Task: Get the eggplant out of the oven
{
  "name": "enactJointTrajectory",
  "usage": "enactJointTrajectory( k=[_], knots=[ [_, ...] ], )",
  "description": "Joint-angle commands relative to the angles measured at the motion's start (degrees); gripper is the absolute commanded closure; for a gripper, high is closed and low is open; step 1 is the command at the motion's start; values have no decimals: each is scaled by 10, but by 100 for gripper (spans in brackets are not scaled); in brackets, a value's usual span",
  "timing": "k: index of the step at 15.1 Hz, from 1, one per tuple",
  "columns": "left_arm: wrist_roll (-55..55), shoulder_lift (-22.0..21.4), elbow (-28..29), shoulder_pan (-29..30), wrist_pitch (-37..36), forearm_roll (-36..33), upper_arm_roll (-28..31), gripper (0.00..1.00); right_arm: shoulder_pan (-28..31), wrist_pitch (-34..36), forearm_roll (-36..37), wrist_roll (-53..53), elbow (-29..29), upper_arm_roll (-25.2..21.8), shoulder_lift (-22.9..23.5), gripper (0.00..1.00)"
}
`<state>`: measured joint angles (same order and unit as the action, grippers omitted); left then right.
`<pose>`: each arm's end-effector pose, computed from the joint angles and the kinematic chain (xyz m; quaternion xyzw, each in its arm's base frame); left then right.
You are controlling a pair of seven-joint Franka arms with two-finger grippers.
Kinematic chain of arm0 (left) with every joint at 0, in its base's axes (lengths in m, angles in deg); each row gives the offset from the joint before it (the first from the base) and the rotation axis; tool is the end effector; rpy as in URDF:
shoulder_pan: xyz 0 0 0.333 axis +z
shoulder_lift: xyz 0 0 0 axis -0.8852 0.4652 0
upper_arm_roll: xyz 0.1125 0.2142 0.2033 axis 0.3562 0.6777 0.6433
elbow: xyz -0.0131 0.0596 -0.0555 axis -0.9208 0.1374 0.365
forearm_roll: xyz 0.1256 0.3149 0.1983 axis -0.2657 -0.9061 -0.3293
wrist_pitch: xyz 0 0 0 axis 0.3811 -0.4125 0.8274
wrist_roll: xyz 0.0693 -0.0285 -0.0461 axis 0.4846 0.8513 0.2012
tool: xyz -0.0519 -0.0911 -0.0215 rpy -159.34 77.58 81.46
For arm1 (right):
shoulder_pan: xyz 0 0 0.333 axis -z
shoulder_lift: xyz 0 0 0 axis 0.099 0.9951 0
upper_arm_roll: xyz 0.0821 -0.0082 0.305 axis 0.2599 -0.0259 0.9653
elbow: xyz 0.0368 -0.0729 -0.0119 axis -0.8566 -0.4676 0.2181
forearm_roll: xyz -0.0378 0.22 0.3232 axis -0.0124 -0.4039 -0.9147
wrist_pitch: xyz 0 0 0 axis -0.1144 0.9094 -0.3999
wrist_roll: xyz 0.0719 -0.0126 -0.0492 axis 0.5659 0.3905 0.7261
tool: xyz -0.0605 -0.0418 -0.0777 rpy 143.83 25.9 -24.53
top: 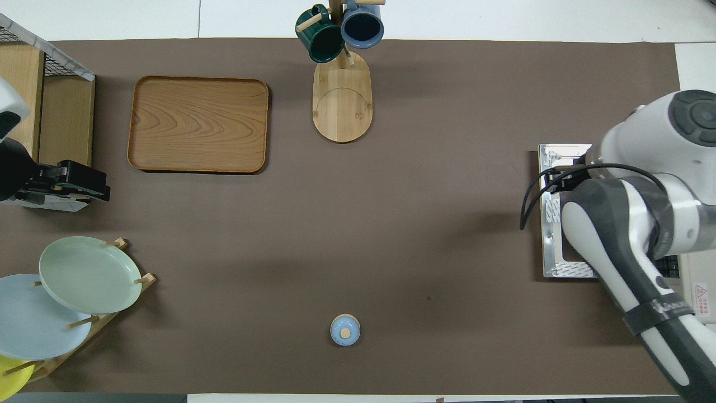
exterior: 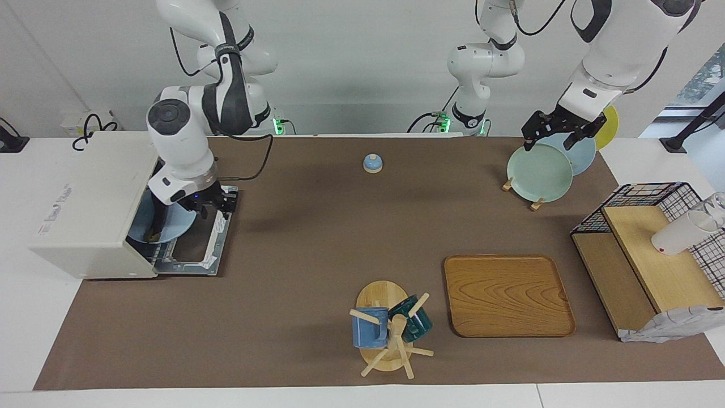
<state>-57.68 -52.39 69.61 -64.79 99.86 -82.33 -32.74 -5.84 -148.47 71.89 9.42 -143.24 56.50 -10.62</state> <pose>0.5269 -0.0667 0.6190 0.9987 -0.0212 -0.0466 0.0080 0.5630 -0.0064 0.4151 0.9977 -0.0233 -0.0361 0.0516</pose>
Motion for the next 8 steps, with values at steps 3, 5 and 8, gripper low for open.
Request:
enactJointTrajectory(
  k=[3, 5, 8],
  knots=[
    [4, -15, 15, 0, 7, 6, 4, 0, 40, -46, 8, 32, -73, 6, -24, 50],
    [2, -15, 15, 0, 7, 6, 4, 0, 40, -52, 8, 33, -79, 6, -25, 51],
    [-3, -15, 15, 1, 8, 6, 4, 0, 50, -87, 8, 70, -99, 6, -28, 55]
  ],
)
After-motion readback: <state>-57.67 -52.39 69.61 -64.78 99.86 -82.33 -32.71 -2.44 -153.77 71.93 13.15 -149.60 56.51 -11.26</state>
